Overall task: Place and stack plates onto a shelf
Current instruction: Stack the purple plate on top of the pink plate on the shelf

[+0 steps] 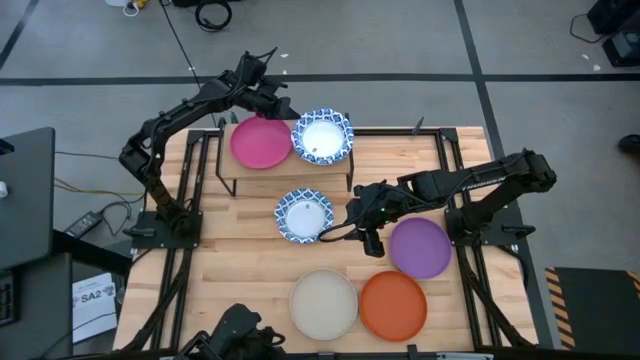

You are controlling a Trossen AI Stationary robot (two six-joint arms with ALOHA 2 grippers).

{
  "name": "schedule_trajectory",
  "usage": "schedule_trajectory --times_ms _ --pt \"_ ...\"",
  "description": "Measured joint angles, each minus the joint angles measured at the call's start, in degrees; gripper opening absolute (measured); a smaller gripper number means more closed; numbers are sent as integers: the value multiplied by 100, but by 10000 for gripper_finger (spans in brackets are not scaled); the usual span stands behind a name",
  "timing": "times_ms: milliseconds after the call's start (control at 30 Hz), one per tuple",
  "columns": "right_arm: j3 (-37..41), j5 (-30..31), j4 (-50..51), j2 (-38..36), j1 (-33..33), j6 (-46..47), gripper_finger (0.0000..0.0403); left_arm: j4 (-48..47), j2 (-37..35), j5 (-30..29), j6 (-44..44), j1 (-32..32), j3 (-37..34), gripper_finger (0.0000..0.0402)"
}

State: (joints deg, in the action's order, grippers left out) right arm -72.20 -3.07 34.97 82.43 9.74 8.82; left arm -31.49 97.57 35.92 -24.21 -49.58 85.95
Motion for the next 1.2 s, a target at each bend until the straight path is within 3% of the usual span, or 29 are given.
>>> schedule_trajectory --times_ms 400,500,667,933,1200 --pt "0 7 611 -86 0 56 183 -594 -979 -48 1333 355 0 167" --pt "0 116 827 -230 2 48 183 -1052 -1322 -395 1723 643 -7 167" --pt "0 412 1203 -563 0 45 183 -1560 -1827 -1543 2204 1473 -11 167" --pt "0 1022 1831 -1015 2 10 183 -1559 -2209 -2119 2221 3115 -11 167" --pt "0 1569 2578 -1179 -7 0 183 -1512 -2073 -3521 2172 4983 -13 167"
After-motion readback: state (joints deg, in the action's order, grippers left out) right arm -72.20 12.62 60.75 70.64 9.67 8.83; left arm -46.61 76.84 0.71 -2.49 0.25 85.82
